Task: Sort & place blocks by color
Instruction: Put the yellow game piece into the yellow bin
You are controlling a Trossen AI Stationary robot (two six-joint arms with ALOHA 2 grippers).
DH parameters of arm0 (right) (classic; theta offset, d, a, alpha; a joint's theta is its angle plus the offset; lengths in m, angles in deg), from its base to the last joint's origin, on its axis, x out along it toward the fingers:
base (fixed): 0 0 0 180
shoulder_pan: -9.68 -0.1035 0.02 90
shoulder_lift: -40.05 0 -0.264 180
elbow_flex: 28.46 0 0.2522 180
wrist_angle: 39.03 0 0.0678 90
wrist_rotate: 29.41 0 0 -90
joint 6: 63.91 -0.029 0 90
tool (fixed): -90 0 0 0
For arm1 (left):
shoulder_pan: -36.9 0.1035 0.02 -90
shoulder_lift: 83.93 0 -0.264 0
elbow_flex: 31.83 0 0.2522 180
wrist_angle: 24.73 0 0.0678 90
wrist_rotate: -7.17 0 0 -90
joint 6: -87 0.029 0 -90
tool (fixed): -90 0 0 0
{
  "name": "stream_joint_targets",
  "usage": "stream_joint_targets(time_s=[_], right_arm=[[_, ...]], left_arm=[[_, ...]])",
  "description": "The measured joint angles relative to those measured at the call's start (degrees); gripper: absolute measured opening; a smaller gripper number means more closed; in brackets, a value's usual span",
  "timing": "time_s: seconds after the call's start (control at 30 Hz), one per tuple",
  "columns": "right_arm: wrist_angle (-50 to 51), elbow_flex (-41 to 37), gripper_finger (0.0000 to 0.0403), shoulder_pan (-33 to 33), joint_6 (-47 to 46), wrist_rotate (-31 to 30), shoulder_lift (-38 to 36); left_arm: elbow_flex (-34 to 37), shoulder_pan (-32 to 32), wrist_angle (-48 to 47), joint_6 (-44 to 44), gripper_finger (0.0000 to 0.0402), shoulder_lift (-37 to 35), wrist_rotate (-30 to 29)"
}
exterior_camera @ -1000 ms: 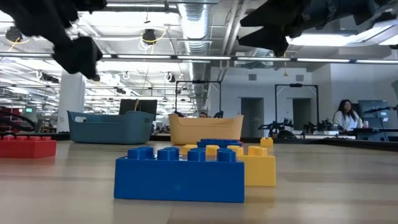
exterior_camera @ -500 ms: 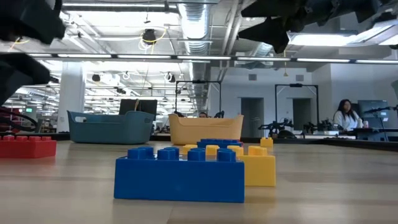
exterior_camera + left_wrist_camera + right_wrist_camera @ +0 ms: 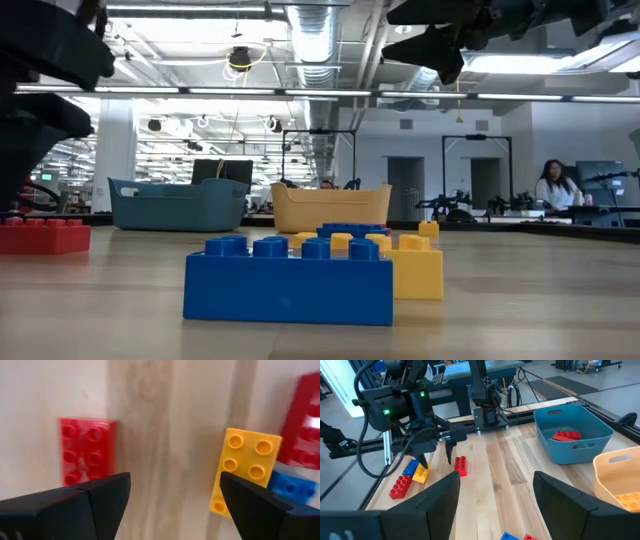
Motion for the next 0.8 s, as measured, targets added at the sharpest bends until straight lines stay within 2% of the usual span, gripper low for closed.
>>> stream_joint_targets(time_s=[0.63,0.8], right_arm=[[0.1,0.0,0.0276,0.0,0.0,0.0,0.0],[0.3,0.0,0.0276,0.0,0.0,0.0,0.0]], left_arm=[[-3.5,-0.7,2.1,-0.2,0.0288,-1.6,1.3],[-3.5,-2.6,3.4,-2.2,0.0288,-1.6,-0.5]])
